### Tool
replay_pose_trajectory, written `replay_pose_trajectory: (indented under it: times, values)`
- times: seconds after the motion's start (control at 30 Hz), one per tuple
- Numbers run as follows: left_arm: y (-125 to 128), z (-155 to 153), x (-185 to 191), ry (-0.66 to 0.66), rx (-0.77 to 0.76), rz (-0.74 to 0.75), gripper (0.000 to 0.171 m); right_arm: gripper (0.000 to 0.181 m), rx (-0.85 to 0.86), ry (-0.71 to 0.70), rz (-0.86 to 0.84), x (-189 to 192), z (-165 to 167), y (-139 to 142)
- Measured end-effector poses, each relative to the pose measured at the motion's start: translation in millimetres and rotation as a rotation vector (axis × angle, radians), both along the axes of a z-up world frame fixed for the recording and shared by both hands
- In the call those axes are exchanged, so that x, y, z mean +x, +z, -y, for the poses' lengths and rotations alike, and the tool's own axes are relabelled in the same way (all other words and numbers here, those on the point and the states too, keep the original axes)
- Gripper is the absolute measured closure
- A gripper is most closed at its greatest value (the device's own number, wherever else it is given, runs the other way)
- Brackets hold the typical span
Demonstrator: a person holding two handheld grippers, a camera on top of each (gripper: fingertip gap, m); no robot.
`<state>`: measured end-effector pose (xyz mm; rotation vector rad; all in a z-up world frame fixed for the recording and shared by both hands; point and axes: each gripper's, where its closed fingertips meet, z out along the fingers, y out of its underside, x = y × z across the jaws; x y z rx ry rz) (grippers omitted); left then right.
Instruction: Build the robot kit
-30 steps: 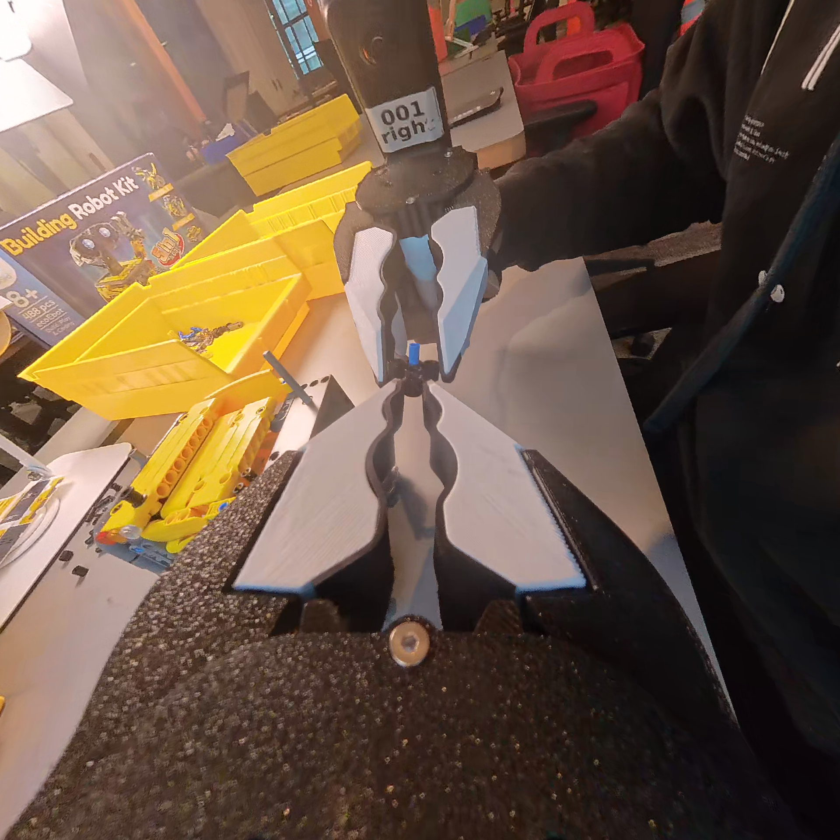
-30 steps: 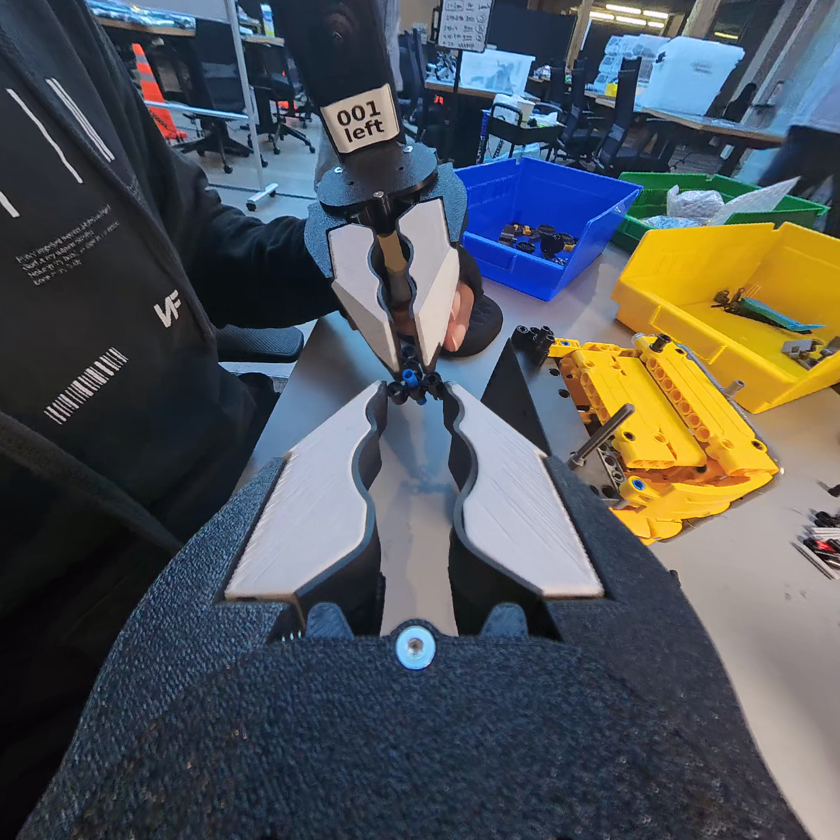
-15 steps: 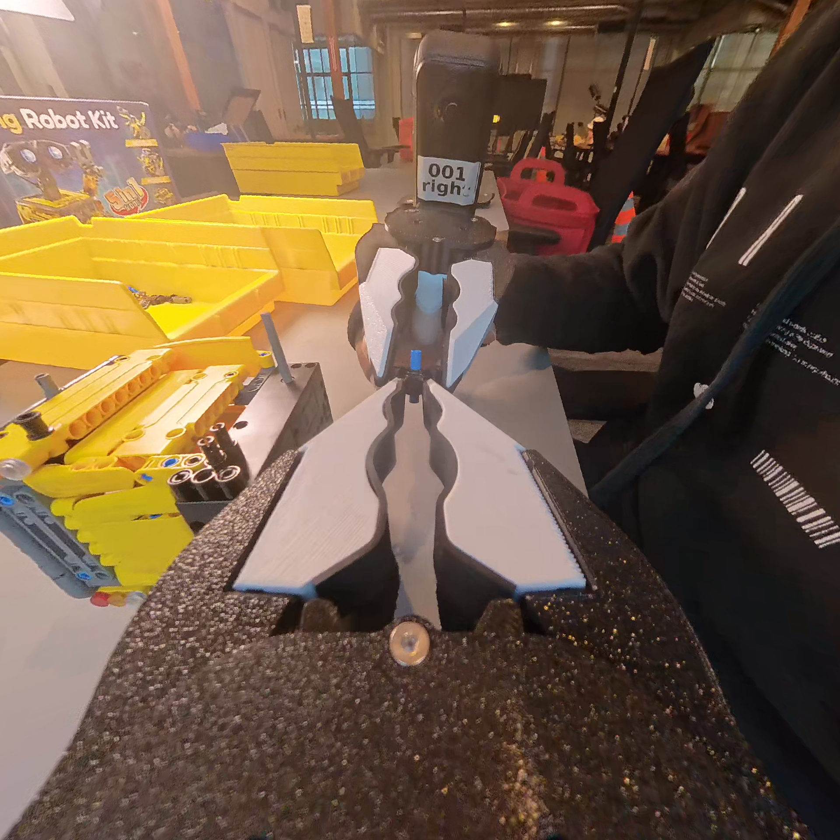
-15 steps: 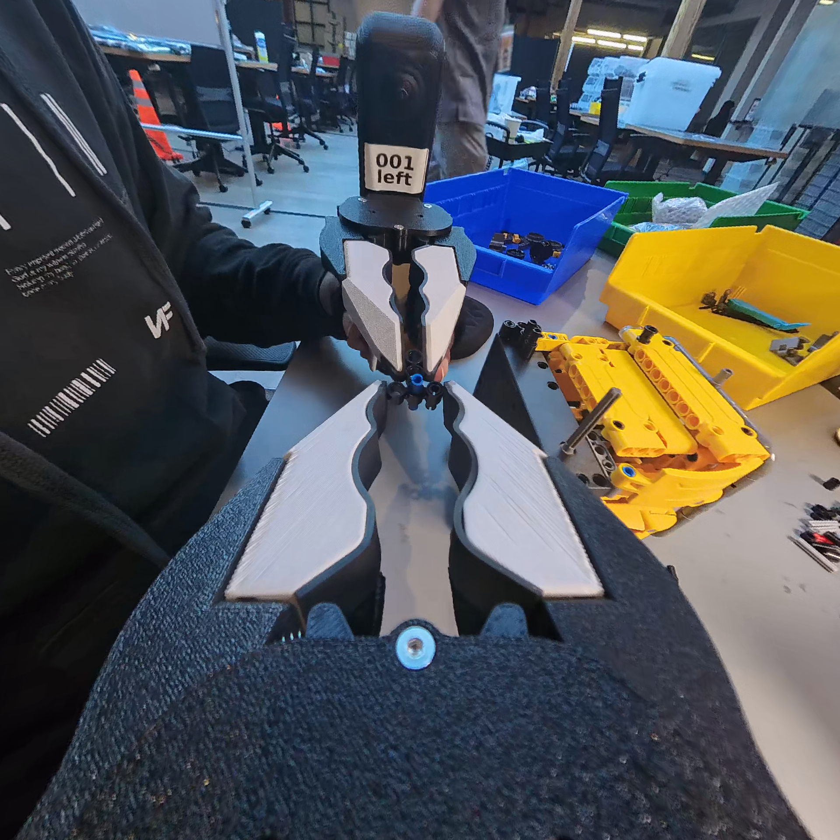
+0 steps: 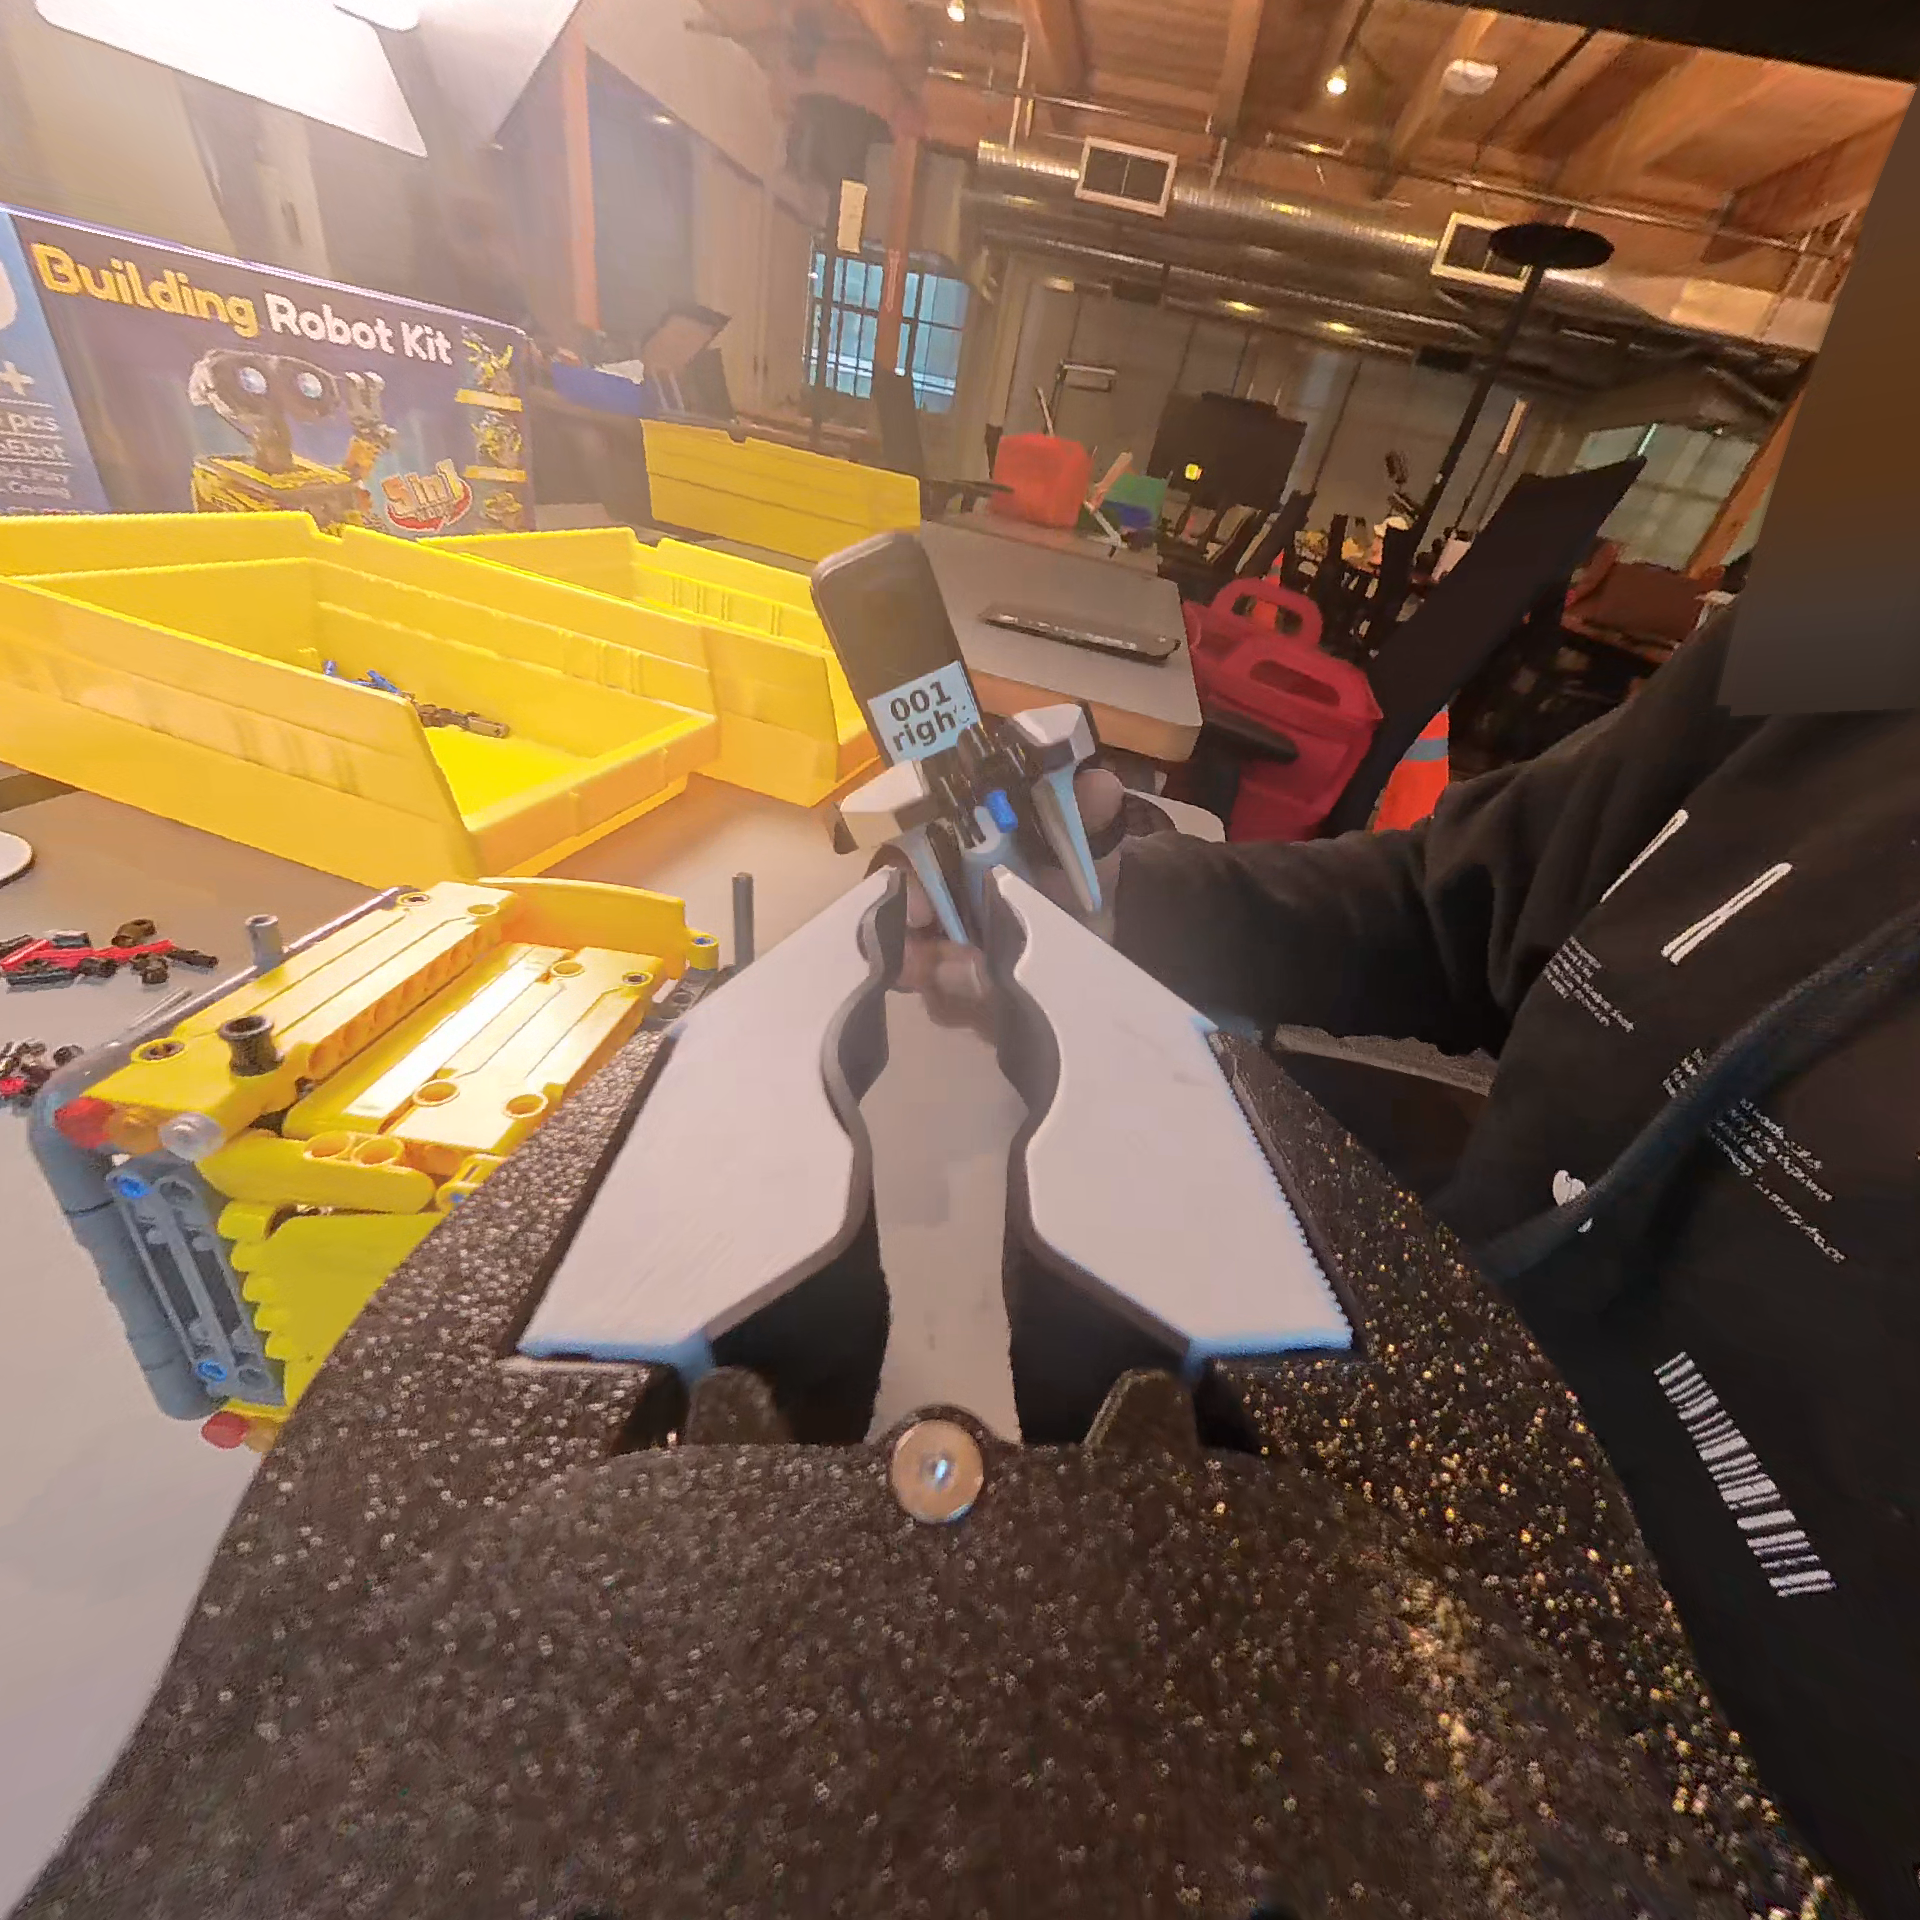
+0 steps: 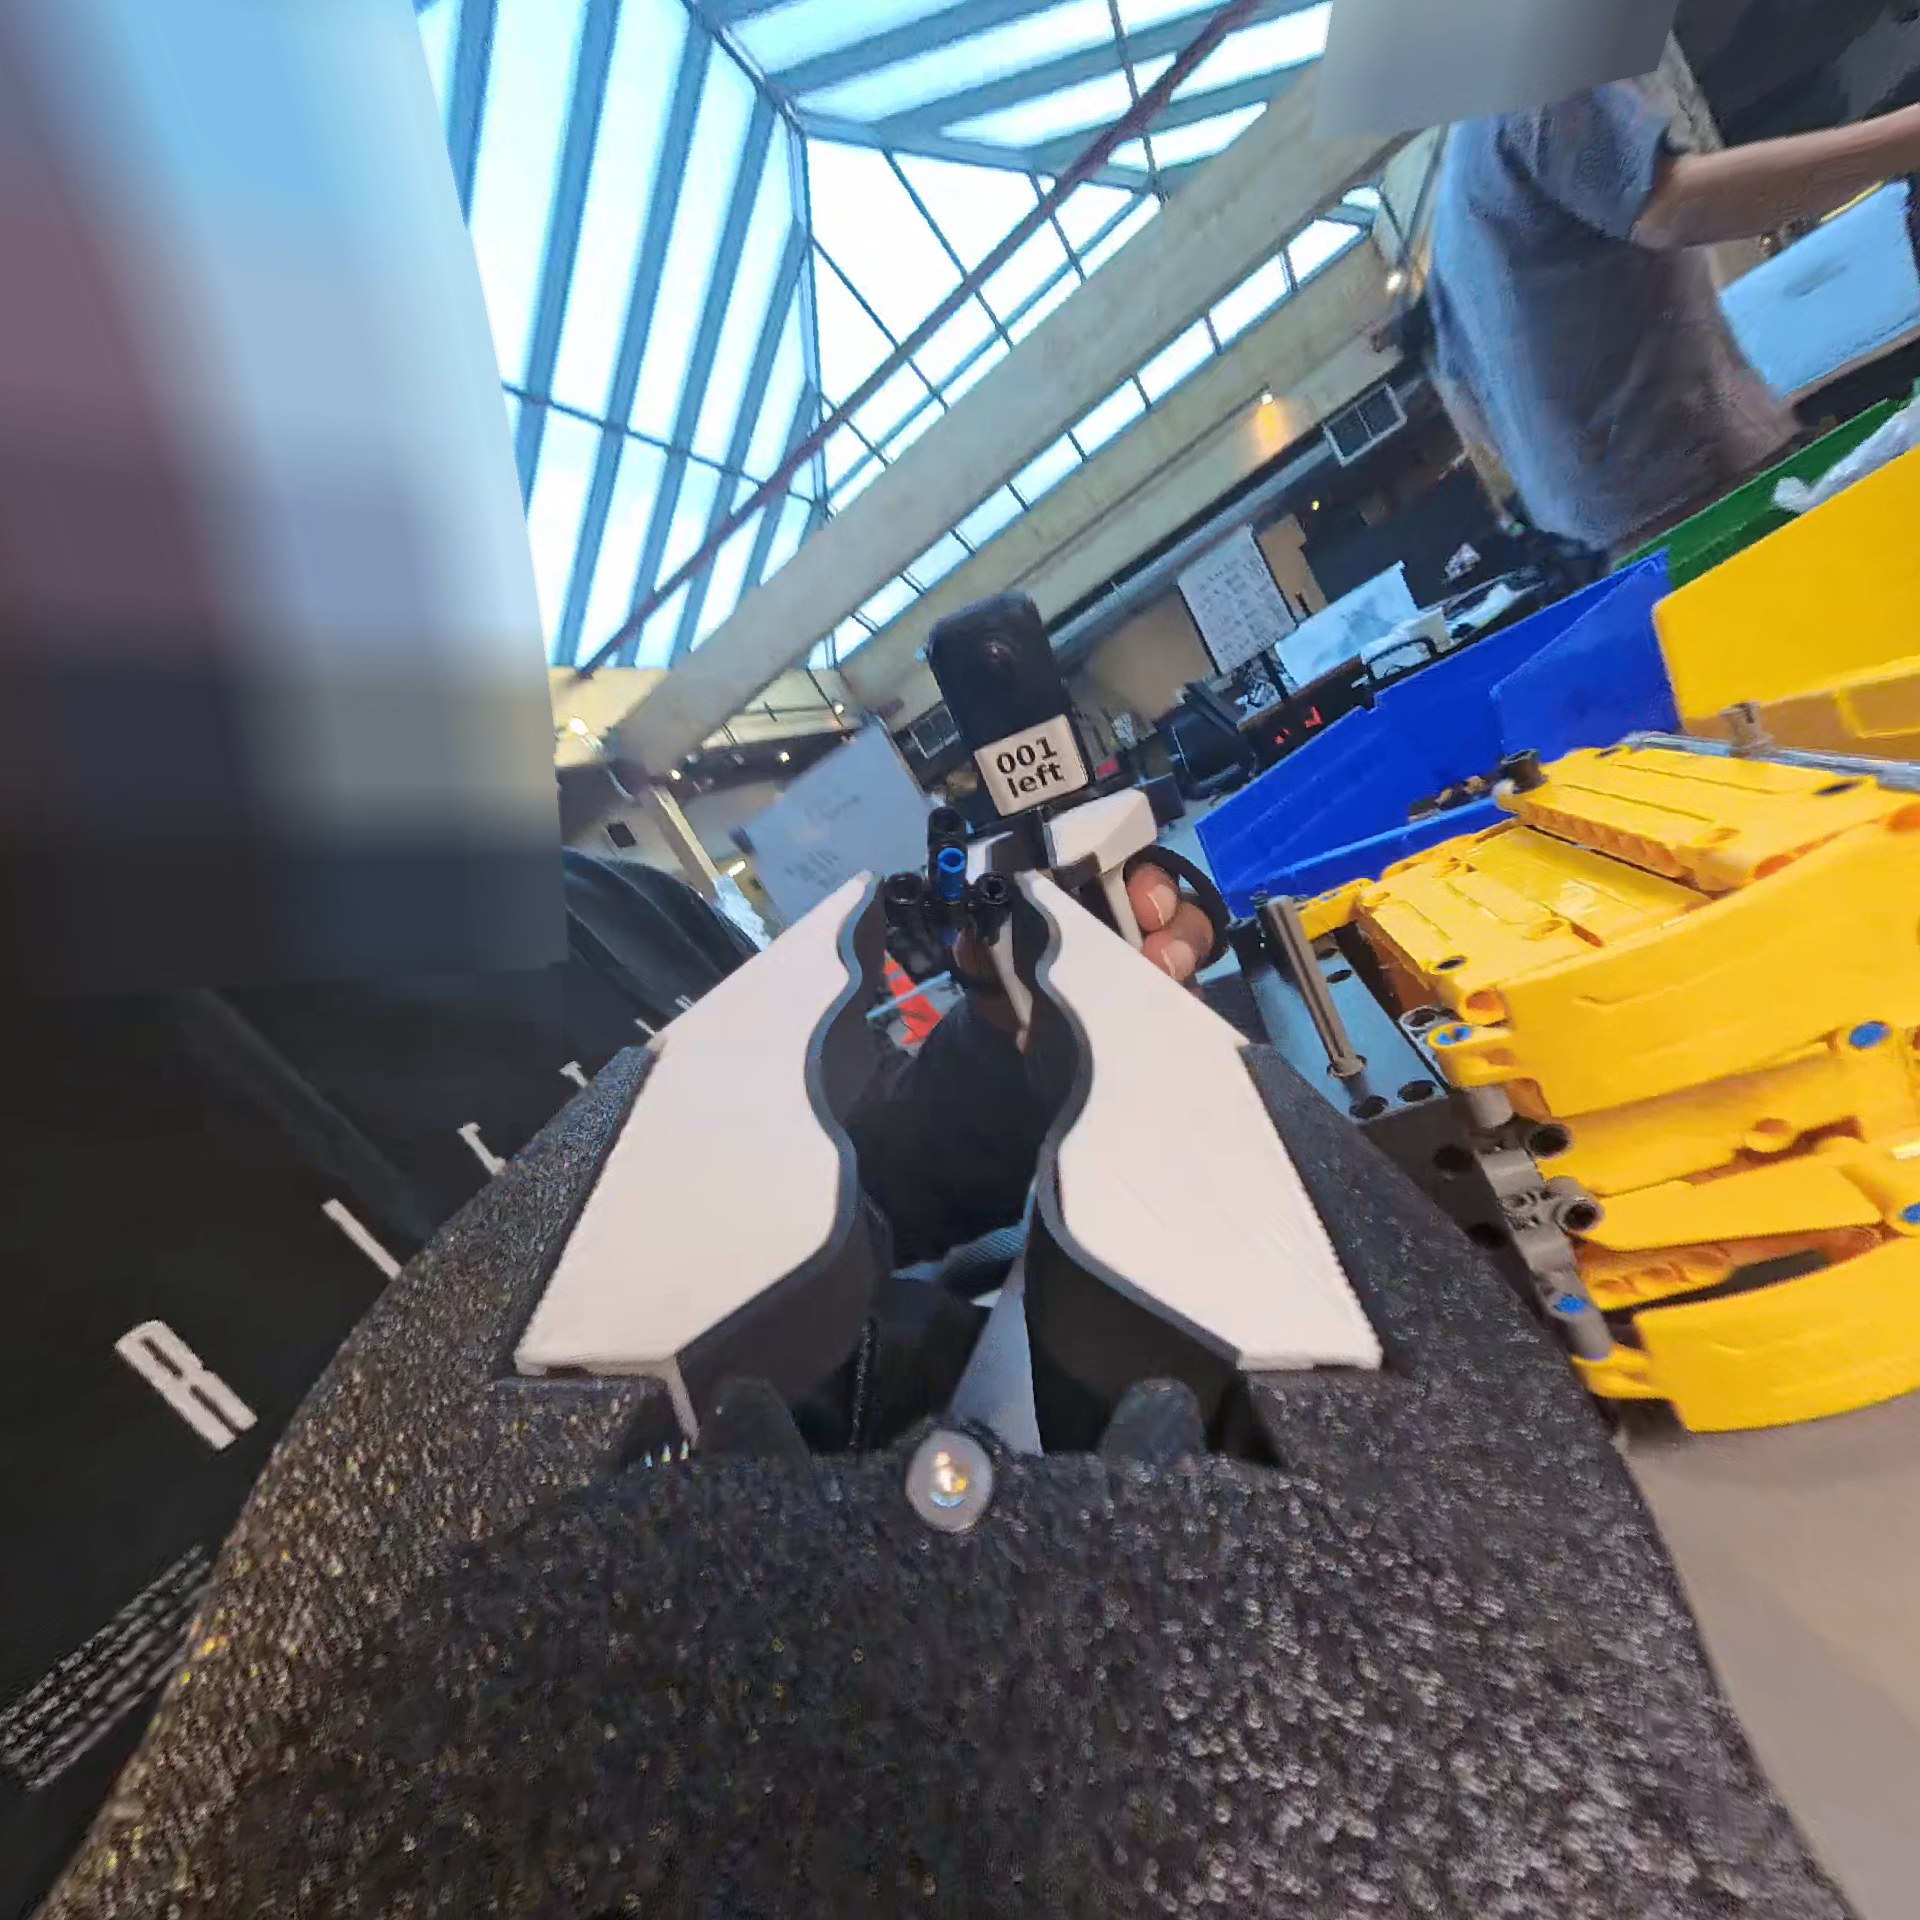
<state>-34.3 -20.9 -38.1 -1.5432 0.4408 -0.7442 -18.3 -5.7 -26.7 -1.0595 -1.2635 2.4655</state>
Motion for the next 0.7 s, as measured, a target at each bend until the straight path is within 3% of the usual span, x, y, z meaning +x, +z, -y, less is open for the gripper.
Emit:
replay_pose_trajectory:
  times: [0.4, 0.7]
  values:
    - [1.4, 1.4, 0.5, -0.010, -0.002, 0.049, 0.160, 0.157, -0.085, 0.027, -0.013, -0.3, -4.8, 2.7]
    - [5.3, 0.5, 4.9, -0.016, 0.013, 0.045, 0.160, 0.157, -0.051, 0.019, 0.002, -2.4, -2.6, -2.2]
